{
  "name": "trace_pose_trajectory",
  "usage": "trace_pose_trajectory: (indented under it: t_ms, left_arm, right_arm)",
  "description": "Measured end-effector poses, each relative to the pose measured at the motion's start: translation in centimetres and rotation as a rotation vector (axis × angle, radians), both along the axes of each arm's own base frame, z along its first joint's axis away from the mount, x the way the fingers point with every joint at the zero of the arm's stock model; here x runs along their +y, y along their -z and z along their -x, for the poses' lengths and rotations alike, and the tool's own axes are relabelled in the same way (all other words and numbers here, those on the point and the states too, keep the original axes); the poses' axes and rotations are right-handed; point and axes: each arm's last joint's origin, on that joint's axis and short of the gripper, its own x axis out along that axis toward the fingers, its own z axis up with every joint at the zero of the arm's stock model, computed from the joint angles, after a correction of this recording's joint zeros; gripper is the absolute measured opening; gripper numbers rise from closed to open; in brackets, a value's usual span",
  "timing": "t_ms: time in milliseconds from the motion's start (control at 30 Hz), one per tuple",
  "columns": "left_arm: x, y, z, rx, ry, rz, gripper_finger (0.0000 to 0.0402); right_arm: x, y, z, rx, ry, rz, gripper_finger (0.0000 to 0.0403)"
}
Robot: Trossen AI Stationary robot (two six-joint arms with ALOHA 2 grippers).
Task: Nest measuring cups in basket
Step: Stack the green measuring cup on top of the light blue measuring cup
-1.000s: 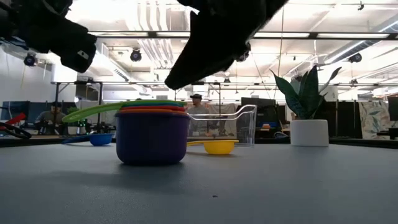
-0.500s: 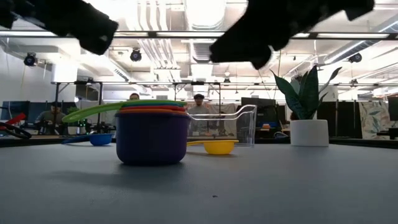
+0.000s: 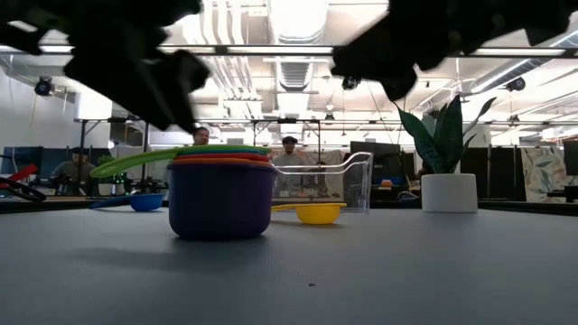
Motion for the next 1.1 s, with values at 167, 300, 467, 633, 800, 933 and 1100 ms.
trace_pose_trajectory:
  t_ms: [167,300,467,633,800,933,1100]
  left_arm:
    - [-0.5,0.1,-0.9,0.115,0.001,-0.060,0.0204]
    - [-0.5,0.4,-0.7,0.184,-0.001,-0.101,0.0217]
    - [-0.1,0.9,-0.1,0.223,-0.011,-0.148,0.0219]
    - [-0.1,0.9,-0.1,0.221,-0.008,-0.157,0.0220]
    - [-0.2,0.5,-0.2,0.207,-0.014,-0.146,0.0220]
    - [-0.6,-0.5,-0.6,0.174,-0.011,-0.130,0.0220]
    - [-1.1,-1.1,-0.7,0.158,-0.023,-0.104,0.0220]
  right_arm:
    - [0.1,0.3,-0.4,0.002,-0.003,0.011,0.0102]
    - [0.2,0.2,-0.5,0.000,-0.005,0.017,0.0102]
    - [0.2,0.2,-0.7,-0.012,-0.005,0.015,0.0102]
    - [0.2,0.3,-0.7,-0.004,-0.005,0.018,0.0102]
    - [0.2,0.3,-0.7,-0.003,-0.004,0.018,0.0102]
    - [0.2,0.3,-0.7,-0.003,-0.004,0.018,0.0102]
    - [0.2,0.3,-0.7,-0.003,-0.004,0.018,0.0102]
